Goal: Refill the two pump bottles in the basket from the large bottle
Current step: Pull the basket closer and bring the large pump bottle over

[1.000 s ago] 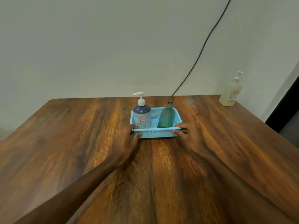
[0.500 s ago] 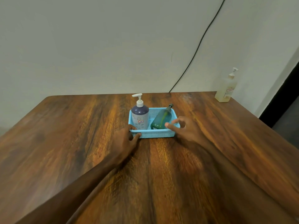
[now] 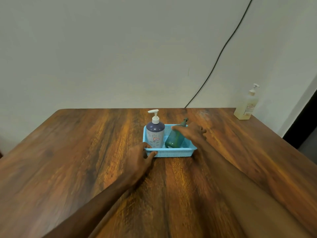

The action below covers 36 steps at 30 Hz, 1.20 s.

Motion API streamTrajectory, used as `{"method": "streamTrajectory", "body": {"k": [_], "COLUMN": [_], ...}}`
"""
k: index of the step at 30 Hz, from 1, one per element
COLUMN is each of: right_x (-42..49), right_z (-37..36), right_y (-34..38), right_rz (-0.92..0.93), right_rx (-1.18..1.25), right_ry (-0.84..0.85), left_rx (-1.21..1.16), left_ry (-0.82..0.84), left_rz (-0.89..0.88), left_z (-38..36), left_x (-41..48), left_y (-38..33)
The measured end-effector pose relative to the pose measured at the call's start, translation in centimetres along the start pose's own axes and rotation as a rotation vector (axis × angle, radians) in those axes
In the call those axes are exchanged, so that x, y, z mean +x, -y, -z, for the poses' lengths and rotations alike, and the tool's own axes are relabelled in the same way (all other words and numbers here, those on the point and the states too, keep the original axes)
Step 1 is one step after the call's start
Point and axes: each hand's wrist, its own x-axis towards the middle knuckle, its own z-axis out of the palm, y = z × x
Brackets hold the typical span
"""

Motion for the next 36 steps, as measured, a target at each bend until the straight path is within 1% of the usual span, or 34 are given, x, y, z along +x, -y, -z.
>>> {"method": "streamTrajectory", "body": {"k": [5,7,10,12,14,21,28,32,36], "right_x": [-0.4,-0.4,-0.2,-0.4,-1.0,-1.4,-1.6,-1.9,-2.3], "right_z": [0.4,0.4,-0.3,-0.9,-1.2,-0.9,0.2,0.6,1.4], "right_y": [0.0,-0.2,-0.8,-1.4,-2.0,-2.9,-3.3,-3.7,-4.0], "right_rz": [0.15,0.215,0.283,0.298,0.321,0.379,0.386,0.405,0.392], "right_rx": [-0.035,-0.003,0.107,0.163,0.127,0.084,0.095,0.096,0.099], "right_ry": [-0.275,-0.313,-0.246,-0.214,-0.187,-0.176,-0.101,-0.134,-0.159], "left_rx": [-0.009,-0.008,-0.003,-0.008,-0.009,0.015,0.082,0.118,0.266], "left_ry": [0.001,0.006,0.013,0.017,0.018,-0.014,-0.01,-0.025,-0.048], "left_rz": [-0.01,-0.004,0.01,0.019,0.028,0.018,0.024,0.052,0.035], "left_z": [0.1,0.1,0.0,0.1,0.1,0.1,0.6,1.0,1.1], "left_x": [0.3,0.2,0.3,0.2,0.3,0.1,-1.7,-2.8,-3.8], "left_y": [0.0,-0.1,-0.2,-0.4,-0.4,-0.3,-1.7,-2.6,-3.9]}}
